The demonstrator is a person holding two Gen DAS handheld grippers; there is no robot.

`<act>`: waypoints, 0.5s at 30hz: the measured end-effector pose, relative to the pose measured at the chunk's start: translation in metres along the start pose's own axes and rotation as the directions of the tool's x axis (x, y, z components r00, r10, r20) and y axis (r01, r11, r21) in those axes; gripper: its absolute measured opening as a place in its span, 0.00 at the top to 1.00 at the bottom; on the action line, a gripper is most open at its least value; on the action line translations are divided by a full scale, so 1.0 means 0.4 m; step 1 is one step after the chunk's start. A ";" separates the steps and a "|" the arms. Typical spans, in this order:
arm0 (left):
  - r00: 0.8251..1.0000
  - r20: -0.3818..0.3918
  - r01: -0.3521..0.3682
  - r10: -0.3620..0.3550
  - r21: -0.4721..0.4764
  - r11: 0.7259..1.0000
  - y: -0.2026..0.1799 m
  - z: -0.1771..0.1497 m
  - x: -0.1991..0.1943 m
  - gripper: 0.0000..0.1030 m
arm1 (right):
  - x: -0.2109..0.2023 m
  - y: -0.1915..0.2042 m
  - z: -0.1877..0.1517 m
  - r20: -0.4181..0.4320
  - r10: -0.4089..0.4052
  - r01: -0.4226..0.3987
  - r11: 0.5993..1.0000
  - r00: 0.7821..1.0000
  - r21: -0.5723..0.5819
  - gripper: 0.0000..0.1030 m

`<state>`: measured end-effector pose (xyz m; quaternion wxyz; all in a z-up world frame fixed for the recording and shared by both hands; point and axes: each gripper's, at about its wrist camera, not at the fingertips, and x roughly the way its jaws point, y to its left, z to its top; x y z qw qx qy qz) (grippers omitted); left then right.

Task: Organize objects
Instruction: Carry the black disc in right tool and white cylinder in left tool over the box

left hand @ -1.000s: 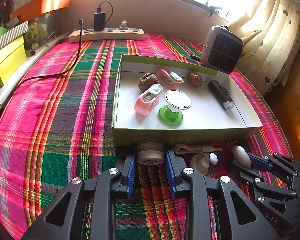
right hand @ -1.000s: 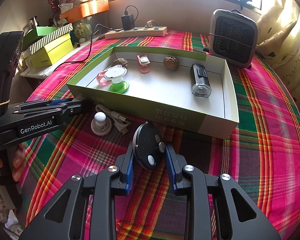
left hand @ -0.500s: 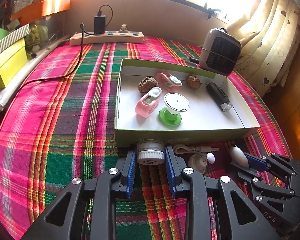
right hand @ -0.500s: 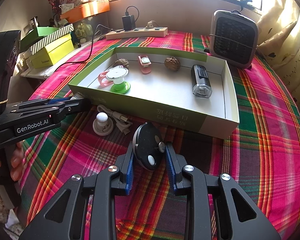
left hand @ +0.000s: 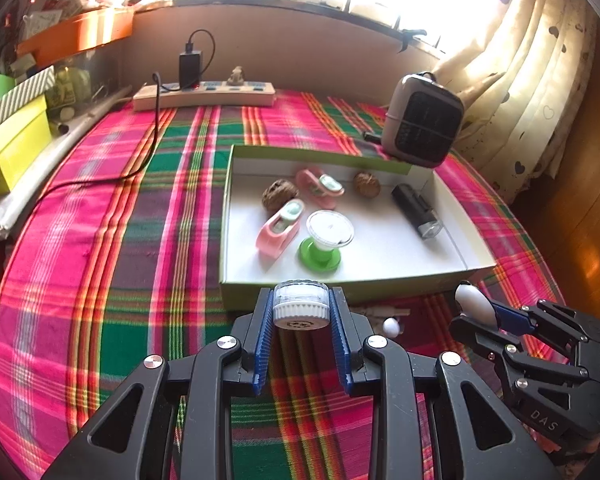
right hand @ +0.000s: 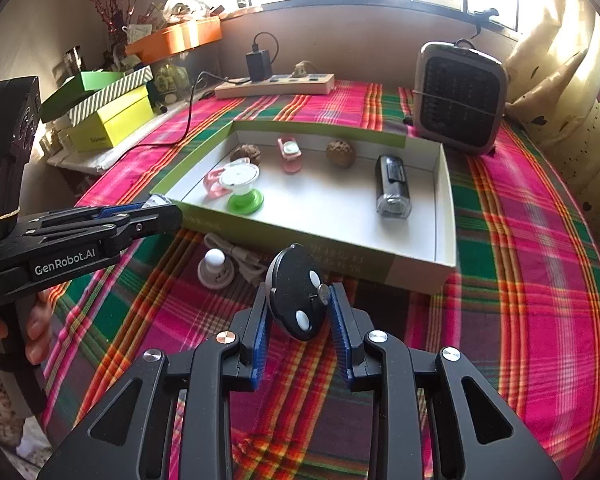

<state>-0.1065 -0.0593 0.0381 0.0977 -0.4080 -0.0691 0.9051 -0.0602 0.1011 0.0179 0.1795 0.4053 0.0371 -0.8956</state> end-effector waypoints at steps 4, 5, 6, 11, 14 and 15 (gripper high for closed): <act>1.000 0.014 0.006 -0.006 0.017 1.000 -0.014 0.024 -0.001 0.76 | -0.007 -0.012 0.018 0.014 -0.015 0.015 1.000 1.000 0.006 0.72; 1.000 0.017 0.006 -0.006 0.020 1.000 -0.017 0.028 -0.001 0.76 | -0.008 -0.016 0.023 0.017 -0.020 0.020 1.000 1.000 0.007 0.72; 1.000 0.020 0.008 -0.009 0.026 1.000 -0.022 0.036 0.000 0.76 | -0.009 -0.020 0.027 0.020 -0.025 0.025 1.000 0.999 0.008 0.72; 0.999 0.025 0.020 -0.022 0.051 0.998 -0.046 0.058 0.008 0.76 | -0.014 -0.043 0.049 0.035 -0.043 0.043 0.999 0.998 0.021 0.72; 0.999 0.019 0.035 -0.036 0.062 0.997 -0.062 0.073 0.018 0.76 | -0.009 -0.059 0.060 0.033 -0.044 0.043 0.999 0.999 0.028 0.72; 0.999 0.020 0.040 -0.041 0.068 0.997 -0.069 0.080 0.021 0.76 | -0.005 -0.065 0.065 0.031 -0.044 0.043 0.999 0.999 0.031 0.72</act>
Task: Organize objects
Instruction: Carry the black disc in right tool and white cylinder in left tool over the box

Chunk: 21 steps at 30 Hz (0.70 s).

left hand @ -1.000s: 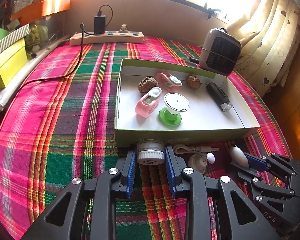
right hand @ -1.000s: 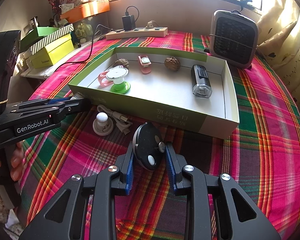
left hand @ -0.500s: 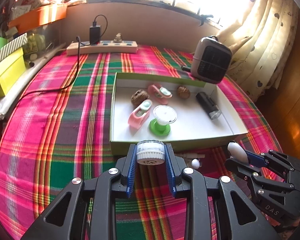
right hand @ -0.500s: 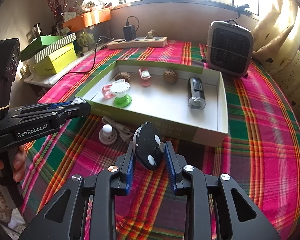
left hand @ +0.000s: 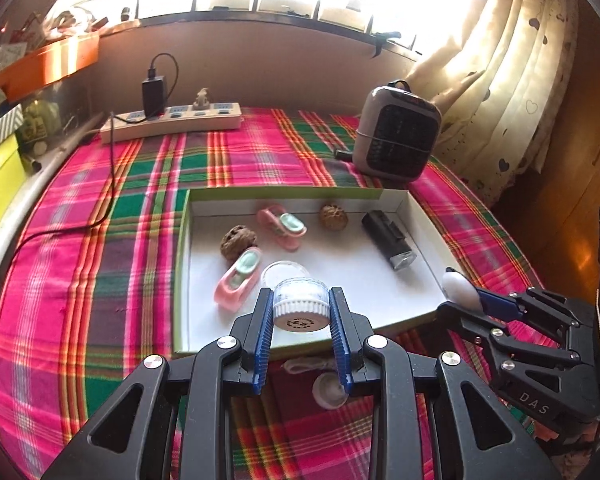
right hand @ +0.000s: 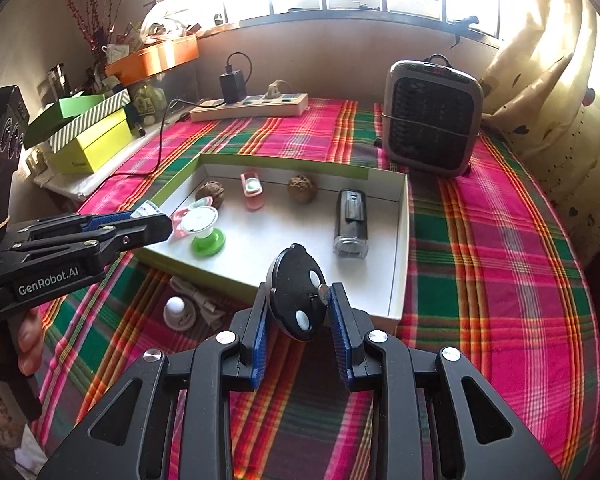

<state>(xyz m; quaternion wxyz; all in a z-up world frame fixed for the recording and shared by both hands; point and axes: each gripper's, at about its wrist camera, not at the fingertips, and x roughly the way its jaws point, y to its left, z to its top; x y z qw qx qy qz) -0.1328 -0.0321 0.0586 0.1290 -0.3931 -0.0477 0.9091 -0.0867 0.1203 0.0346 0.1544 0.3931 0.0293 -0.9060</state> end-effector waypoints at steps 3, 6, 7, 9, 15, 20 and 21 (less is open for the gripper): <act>1.000 -0.002 0.013 -0.013 0.006 1.000 -0.014 0.020 0.016 0.76 | 0.014 -0.014 0.014 -0.009 0.002 -0.002 1.000 1.000 0.008 0.72; 0.999 -0.019 0.034 -0.034 0.016 0.999 -0.029 0.039 0.041 0.76 | 0.030 -0.031 0.024 -0.023 0.009 -0.009 1.000 1.000 0.021 0.72; 0.999 -0.028 0.041 -0.041 0.022 0.999 -0.034 0.043 0.052 0.76 | 0.036 -0.036 0.027 -0.029 0.007 -0.007 1.000 1.000 0.025 0.72; 0.998 -0.049 0.049 -0.048 0.027 0.998 -0.045 0.053 0.074 0.76 | 0.046 -0.043 0.032 -0.042 0.018 -0.017 0.999 0.999 0.027 0.72; 0.995 -0.076 0.064 -0.058 0.072 0.995 -0.081 0.082 0.128 0.76 | 0.079 -0.058 0.043 -0.085 0.045 -0.044 0.999 0.995 0.016 0.72; 0.993 -0.107 0.061 -0.051 0.088 0.994 -0.095 0.096 0.177 0.75 | 0.103 -0.068 0.046 -0.121 0.046 -0.046 0.999 0.992 -0.003 0.72; 0.992 -0.115 0.061 -0.050 0.089 0.994 -0.097 0.099 0.188 0.75 | 0.105 -0.070 0.046 -0.124 0.047 -0.048 0.999 0.991 -0.005 0.72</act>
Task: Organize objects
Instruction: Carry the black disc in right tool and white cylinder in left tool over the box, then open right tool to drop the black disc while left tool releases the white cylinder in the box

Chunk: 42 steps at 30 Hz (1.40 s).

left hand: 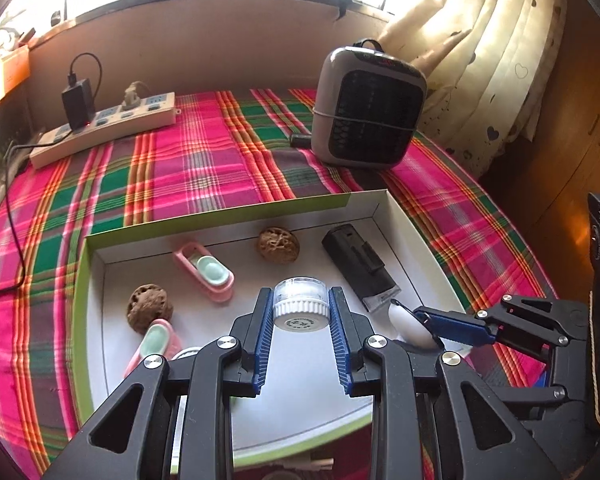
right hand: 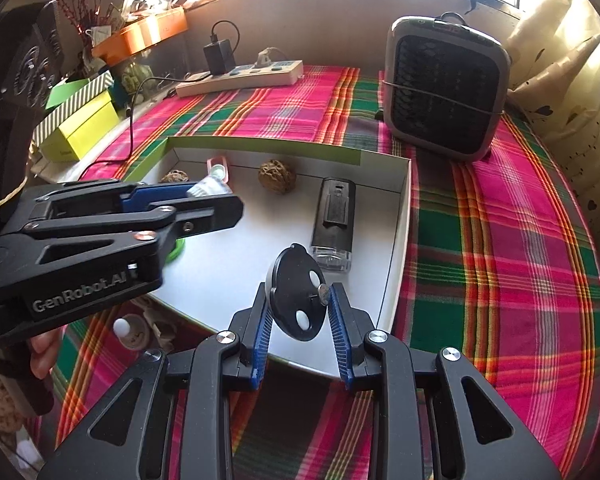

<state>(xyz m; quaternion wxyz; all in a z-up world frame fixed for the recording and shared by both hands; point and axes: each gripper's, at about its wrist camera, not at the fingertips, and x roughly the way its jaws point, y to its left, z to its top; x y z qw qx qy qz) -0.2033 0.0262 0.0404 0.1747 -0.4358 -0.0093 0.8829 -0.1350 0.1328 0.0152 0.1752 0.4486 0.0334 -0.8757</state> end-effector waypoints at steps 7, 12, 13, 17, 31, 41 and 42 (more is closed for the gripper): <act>0.999 -0.034 0.001 -0.001 0.002 1.000 -0.002 0.018 0.049 0.75 | 0.021 -0.003 0.012 -0.024 -0.003 0.002 0.999 1.000 -0.034 0.72; 0.998 -0.057 -0.011 0.012 0.012 1.000 -0.001 0.019 0.079 0.75 | 0.034 0.002 0.021 -0.037 -0.013 0.011 0.998 0.999 -0.055 0.72; 0.998 -0.059 -0.014 0.015 0.013 1.000 -0.002 0.019 0.082 0.75 | 0.034 0.003 0.022 -0.037 -0.019 0.017 0.998 0.999 -0.059 0.72; 0.998 -0.068 -0.017 0.018 0.009 1.000 0.001 0.018 0.095 0.75 | 0.040 0.005 0.027 -0.039 -0.031 0.028 0.997 0.999 -0.072 0.72; 0.997 -0.071 -0.028 0.030 0.027 0.999 -0.005 0.023 0.103 0.75 | 0.043 0.009 0.031 -0.041 -0.038 0.034 0.996 0.998 -0.077 0.72; 0.997 -0.072 -0.027 0.029 0.031 0.999 -0.009 0.023 0.103 0.73 | 0.046 0.007 0.035 -0.049 -0.039 0.036 0.997 0.998 -0.069 0.72; 0.997 -0.072 -0.024 0.026 0.029 0.999 -0.009 0.023 0.103 0.72 | 0.045 0.007 0.034 -0.049 -0.040 0.037 0.997 0.998 -0.068 0.72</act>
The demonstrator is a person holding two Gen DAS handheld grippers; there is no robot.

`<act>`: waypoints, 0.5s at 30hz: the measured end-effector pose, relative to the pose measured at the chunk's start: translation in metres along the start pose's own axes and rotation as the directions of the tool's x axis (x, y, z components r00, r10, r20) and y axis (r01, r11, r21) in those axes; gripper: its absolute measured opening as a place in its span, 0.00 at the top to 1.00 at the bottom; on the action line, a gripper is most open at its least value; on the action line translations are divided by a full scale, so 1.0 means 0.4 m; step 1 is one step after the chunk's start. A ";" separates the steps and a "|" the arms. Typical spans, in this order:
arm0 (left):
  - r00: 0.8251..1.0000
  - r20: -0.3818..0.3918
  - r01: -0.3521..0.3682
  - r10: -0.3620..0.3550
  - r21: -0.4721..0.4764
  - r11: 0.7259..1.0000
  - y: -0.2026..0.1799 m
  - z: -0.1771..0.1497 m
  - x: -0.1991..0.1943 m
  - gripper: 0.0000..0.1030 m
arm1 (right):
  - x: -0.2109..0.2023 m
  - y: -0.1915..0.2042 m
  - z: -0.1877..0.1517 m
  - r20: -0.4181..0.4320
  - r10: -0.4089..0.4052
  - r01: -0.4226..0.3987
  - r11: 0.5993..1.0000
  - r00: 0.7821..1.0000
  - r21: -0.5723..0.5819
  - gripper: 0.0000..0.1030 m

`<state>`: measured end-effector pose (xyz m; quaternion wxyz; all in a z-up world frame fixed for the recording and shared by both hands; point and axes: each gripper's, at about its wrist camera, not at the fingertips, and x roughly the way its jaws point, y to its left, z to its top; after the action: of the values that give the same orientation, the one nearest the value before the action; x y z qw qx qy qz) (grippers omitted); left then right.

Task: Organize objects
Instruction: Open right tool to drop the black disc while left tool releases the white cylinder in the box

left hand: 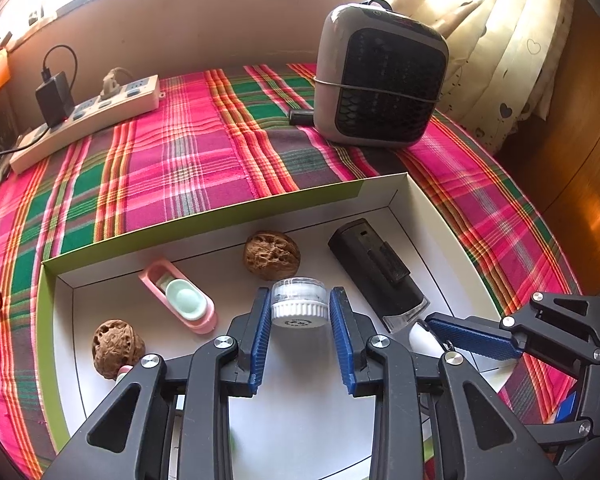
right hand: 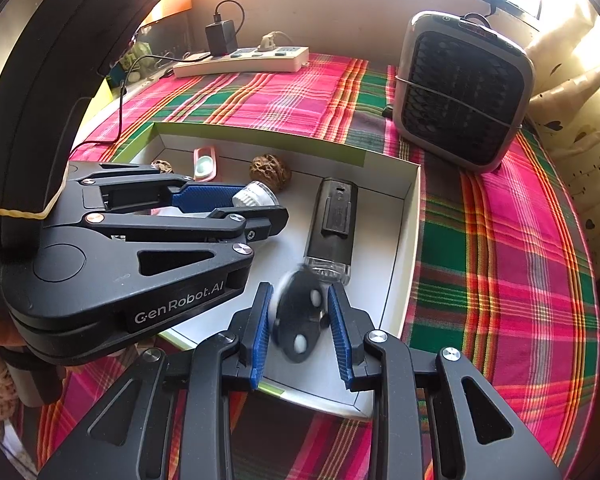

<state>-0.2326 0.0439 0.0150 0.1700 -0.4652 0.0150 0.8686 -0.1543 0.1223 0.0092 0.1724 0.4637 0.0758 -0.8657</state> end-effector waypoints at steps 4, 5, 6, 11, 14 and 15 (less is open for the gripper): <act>1.000 -0.002 0.002 -0.002 -0.003 1.000 -0.004 0.001 0.000 0.68 | -0.001 0.000 -0.001 -0.003 -0.006 0.006 1.000 1.000 0.003 0.72; 1.000 -0.002 0.002 -0.002 -0.004 1.000 -0.004 0.001 0.000 0.67 | -0.002 0.000 -0.002 -0.004 -0.006 0.006 1.000 1.000 0.004 0.72; 1.000 -0.003 0.004 -0.004 -0.003 1.000 -0.003 0.002 0.000 0.67 | -0.003 0.001 -0.002 -0.005 -0.008 0.008 1.000 1.000 0.004 0.72; 1.000 -0.005 0.001 -0.001 -0.012 1.000 -0.003 0.002 -0.002 0.66 | -0.004 -0.001 -0.002 -0.009 -0.012 0.012 1.000 1.000 0.006 0.71; 1.000 -0.004 0.001 -0.001 -0.015 1.000 0.000 -0.002 -0.007 0.65 | -0.007 0.002 -0.001 -0.007 -0.008 0.008 1.000 1.000 0.005 0.64; 1.000 -0.004 0.002 -0.002 -0.017 1.000 0.001 -0.003 -0.009 0.65 | -0.007 0.003 0.000 -0.006 -0.008 0.008 1.000 1.000 0.004 0.62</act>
<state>-0.2300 0.0425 0.0172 0.1667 -0.4683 0.0075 0.8677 -0.1523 0.1219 0.0114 0.1679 0.4664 0.0761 -0.8651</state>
